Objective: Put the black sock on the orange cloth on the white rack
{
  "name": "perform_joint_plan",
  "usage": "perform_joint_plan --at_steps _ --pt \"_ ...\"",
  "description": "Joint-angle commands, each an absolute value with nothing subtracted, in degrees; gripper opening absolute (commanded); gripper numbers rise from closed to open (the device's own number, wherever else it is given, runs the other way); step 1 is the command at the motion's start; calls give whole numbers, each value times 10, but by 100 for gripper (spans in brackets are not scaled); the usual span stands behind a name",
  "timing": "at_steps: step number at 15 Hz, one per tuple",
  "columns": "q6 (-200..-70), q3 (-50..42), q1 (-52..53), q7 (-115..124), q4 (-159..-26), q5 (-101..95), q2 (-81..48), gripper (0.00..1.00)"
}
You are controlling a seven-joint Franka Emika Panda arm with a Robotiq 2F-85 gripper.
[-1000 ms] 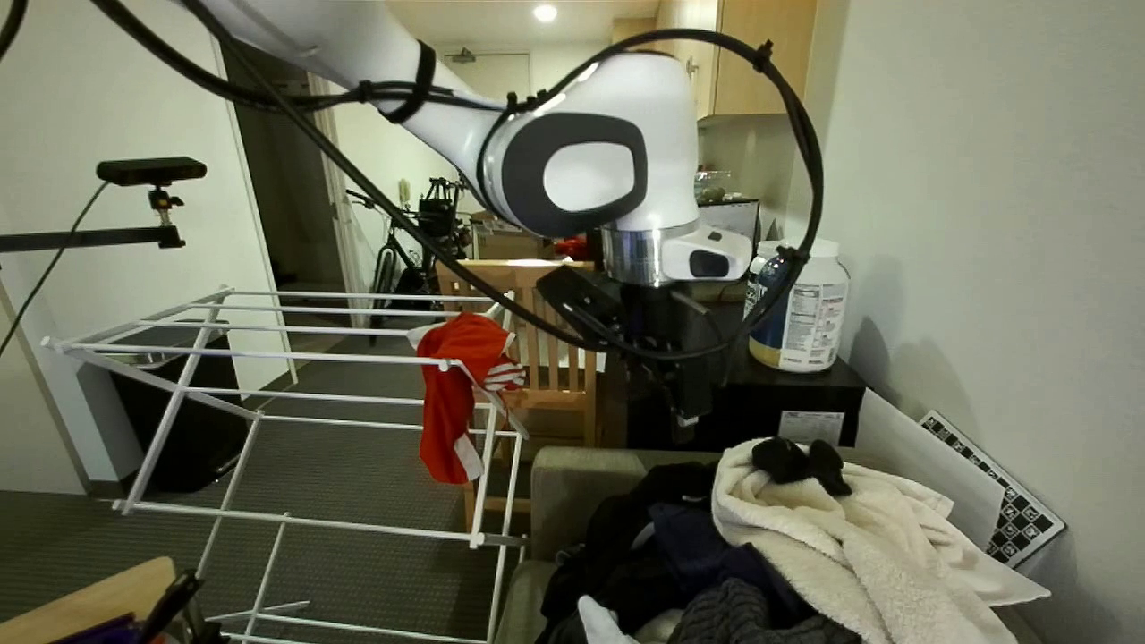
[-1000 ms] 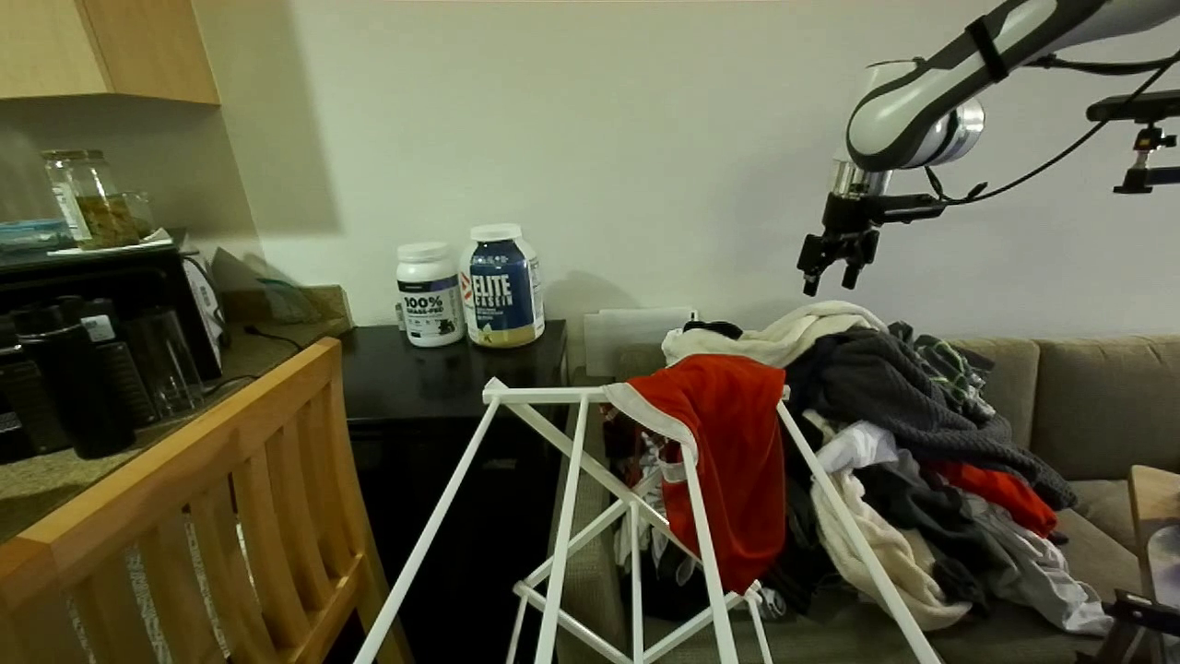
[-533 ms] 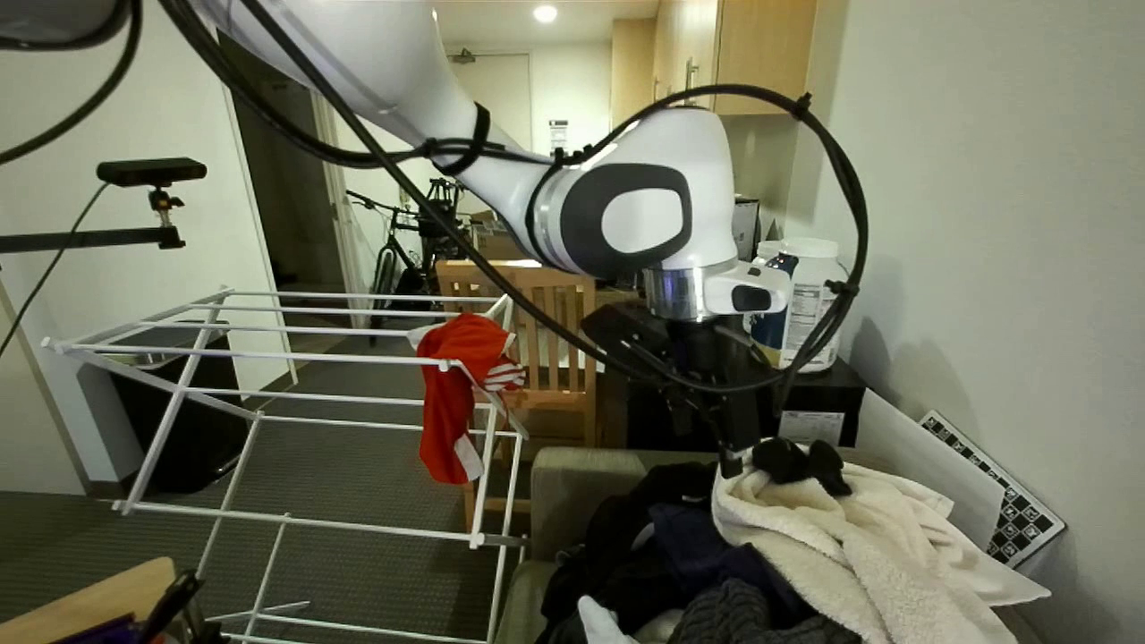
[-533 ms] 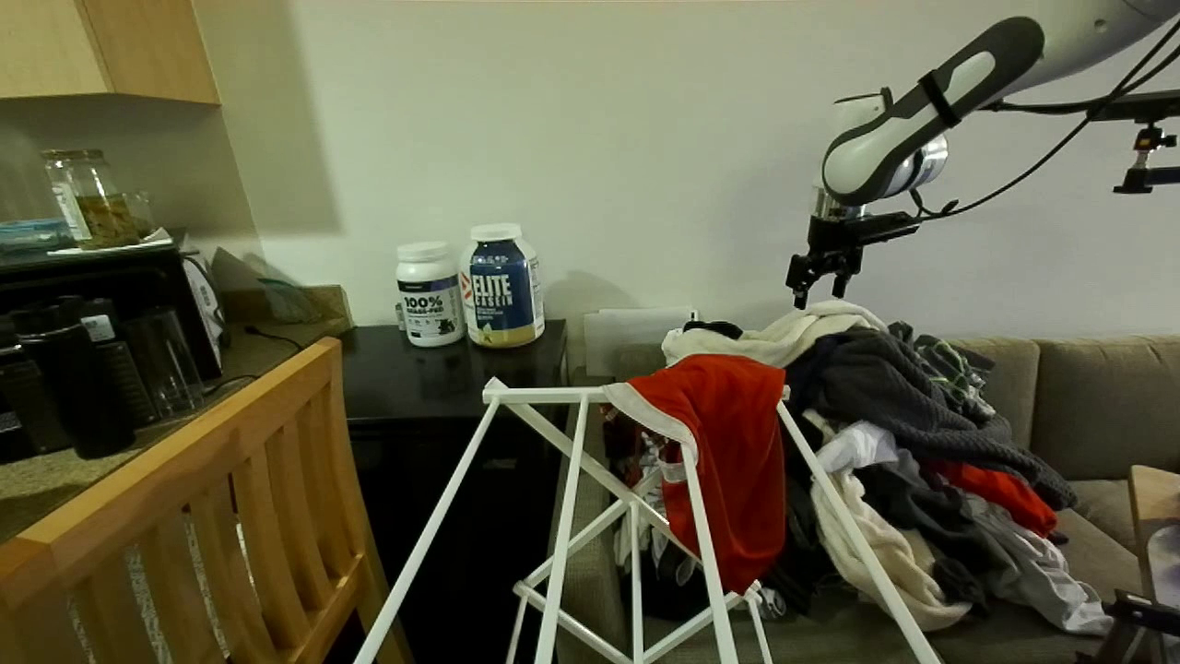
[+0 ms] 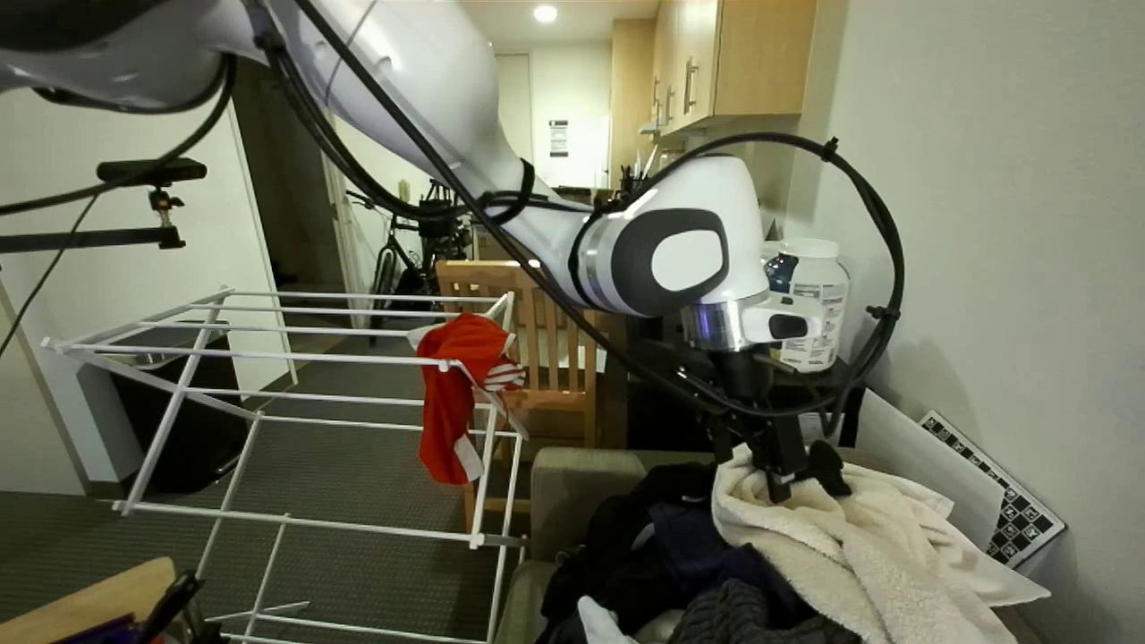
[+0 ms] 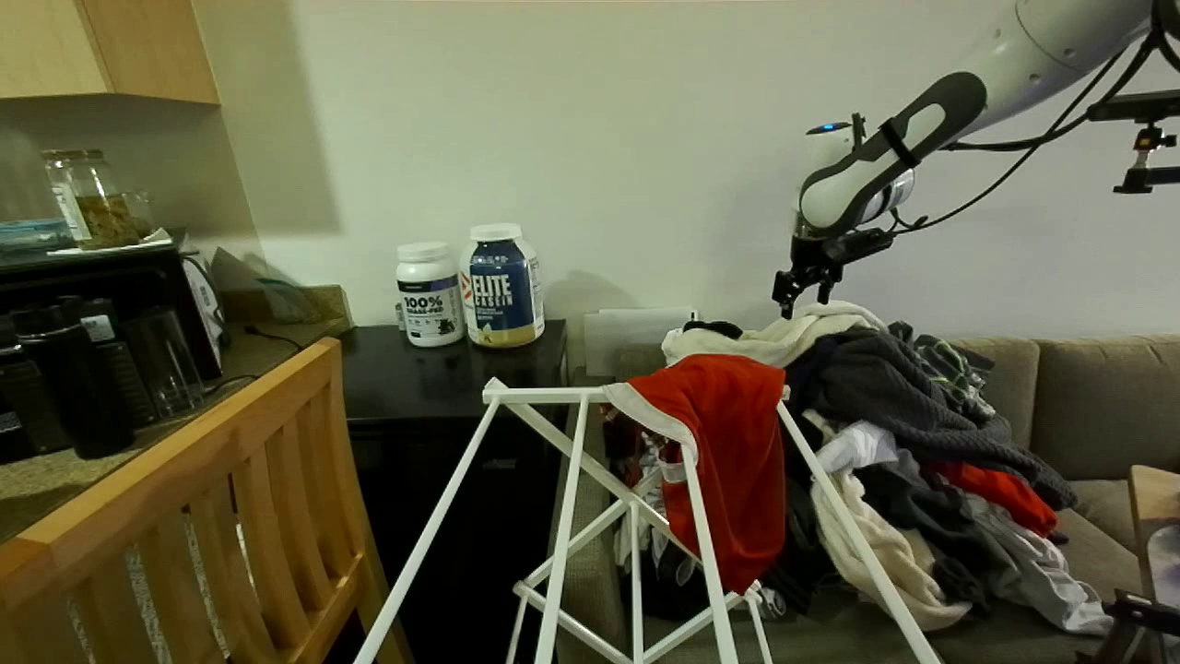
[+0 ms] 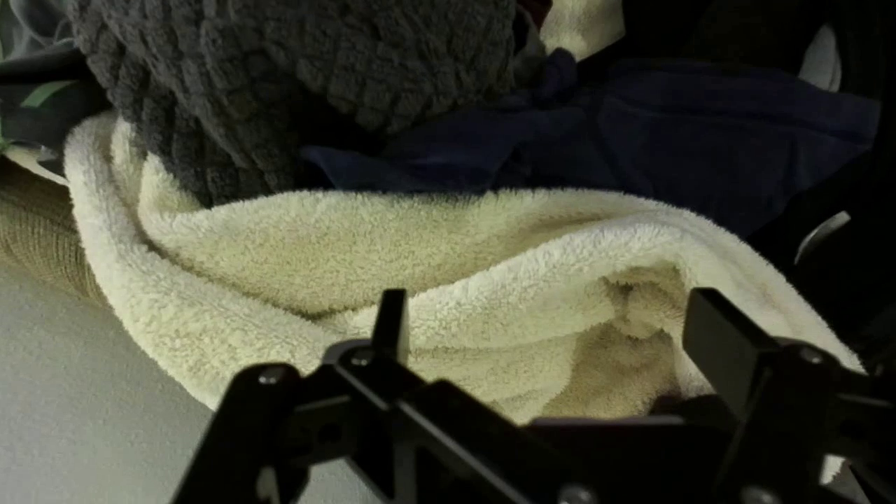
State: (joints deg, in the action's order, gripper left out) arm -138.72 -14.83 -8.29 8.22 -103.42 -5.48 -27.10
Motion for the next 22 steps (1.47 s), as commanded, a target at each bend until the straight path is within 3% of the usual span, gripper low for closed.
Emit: perform_joint_plan --at_steps 1,22 --pt "-1417 -141 -90 77 -1000 -68 -309 100" --pt "-1478 -104 -86 74 -755 -51 -518 100"
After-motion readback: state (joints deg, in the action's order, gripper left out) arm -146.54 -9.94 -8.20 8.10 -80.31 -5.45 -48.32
